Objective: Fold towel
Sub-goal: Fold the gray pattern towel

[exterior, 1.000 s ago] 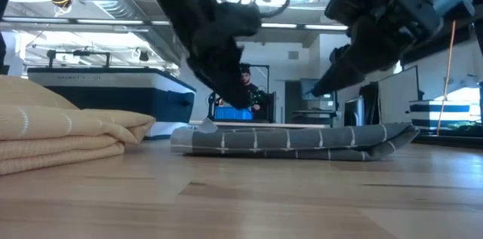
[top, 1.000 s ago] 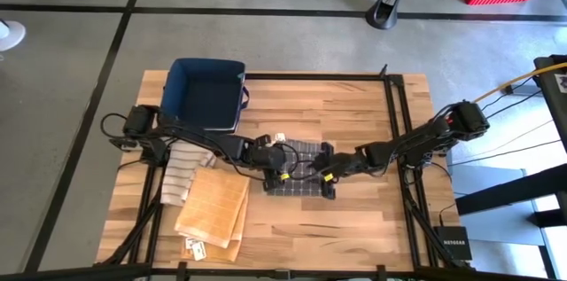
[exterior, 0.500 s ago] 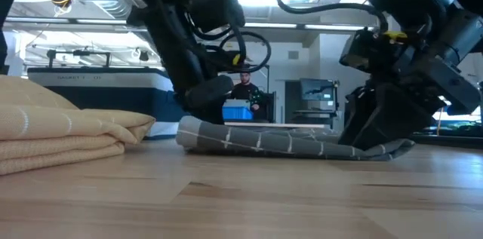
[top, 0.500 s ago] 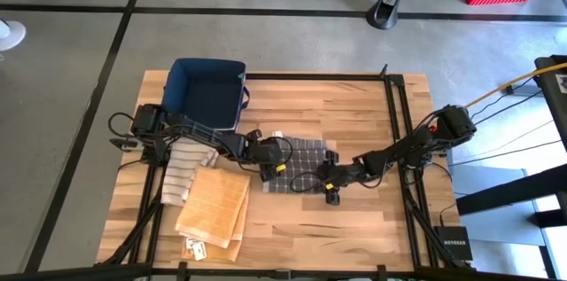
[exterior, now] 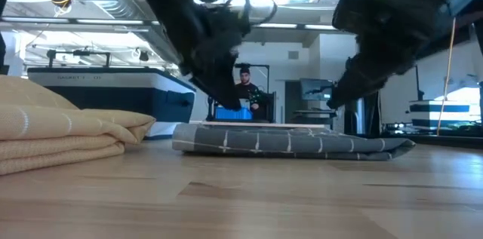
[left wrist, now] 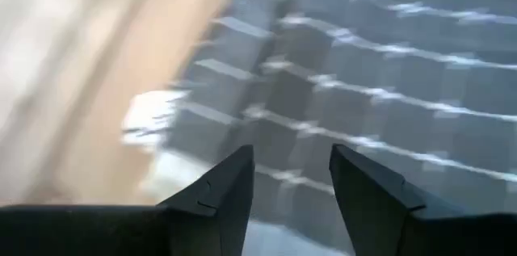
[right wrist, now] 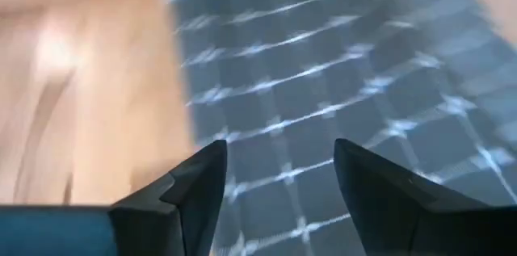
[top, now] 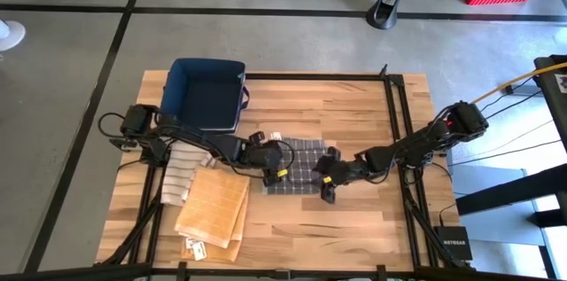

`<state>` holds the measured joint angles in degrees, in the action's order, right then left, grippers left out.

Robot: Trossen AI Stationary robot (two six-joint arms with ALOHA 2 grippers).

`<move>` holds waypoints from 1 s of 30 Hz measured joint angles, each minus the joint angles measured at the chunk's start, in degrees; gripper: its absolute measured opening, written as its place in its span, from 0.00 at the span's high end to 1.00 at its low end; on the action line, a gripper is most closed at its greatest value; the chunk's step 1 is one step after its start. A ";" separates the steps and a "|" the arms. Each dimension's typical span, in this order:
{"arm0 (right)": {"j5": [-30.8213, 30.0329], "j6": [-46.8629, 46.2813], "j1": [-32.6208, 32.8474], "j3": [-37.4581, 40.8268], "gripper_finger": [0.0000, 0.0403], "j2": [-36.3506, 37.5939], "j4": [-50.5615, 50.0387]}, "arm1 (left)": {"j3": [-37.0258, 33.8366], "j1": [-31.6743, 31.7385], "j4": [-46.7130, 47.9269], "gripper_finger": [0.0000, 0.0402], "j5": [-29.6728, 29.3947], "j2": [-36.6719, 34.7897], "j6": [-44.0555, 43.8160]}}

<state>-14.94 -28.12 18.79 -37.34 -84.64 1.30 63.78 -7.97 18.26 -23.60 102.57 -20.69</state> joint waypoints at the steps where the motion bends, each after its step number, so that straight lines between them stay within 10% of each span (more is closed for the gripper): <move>1: -2.51 -4.86 0.00 0.37 0.42 -0.26 0.15 | -0.13 0.07 0.57 0.61 -1.68 0.14 -0.51; 9: -6.07 -11.43 -0.55 2.36 0.42 -6.81 -1.81 | -0.84 1.62 2.58 0.61 6.89 4.25 -5.79; 20: -18.12 40.45 -11.83 2.48 0.42 -7.32 0.56 | -0.78 -0.70 -4.10 0.61 19.60 4.56 -9.08; 25: -25.44 46.09 -15.60 -2.68 0.42 -6.35 -1.91 | 1.28 -0.48 -1.35 0.61 20.06 4.18 -9.02; 30: -6.35 25.00 -15.10 -11.16 0.42 -2.86 -21.06 | 2.81 -1.20 1.53 0.61 14.22 1.65 -7.05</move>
<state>-21.28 -3.12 3.69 -48.50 -87.50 -19.76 66.59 -9.17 19.79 -9.38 104.22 -27.74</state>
